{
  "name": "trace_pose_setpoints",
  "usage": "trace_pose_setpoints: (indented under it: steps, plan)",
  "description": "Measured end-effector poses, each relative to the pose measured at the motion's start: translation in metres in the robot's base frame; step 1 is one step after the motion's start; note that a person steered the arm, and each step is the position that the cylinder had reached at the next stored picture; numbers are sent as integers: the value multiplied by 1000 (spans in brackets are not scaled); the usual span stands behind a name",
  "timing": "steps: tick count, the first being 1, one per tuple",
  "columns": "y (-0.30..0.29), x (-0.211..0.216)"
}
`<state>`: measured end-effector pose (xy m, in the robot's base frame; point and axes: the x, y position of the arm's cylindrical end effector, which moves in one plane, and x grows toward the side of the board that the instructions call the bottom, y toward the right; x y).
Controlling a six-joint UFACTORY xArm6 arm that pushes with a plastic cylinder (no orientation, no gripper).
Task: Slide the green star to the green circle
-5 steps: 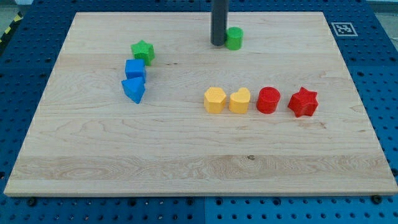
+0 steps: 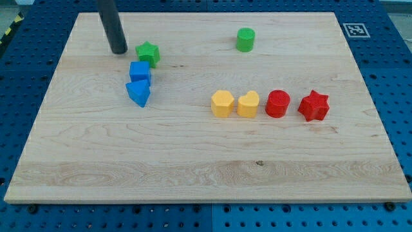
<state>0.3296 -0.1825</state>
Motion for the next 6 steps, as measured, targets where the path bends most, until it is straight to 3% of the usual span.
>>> trace_pose_setpoints:
  steps: [2, 5, 6]
  plan:
    - [34, 11]
    - [159, 22]
    - [168, 16]
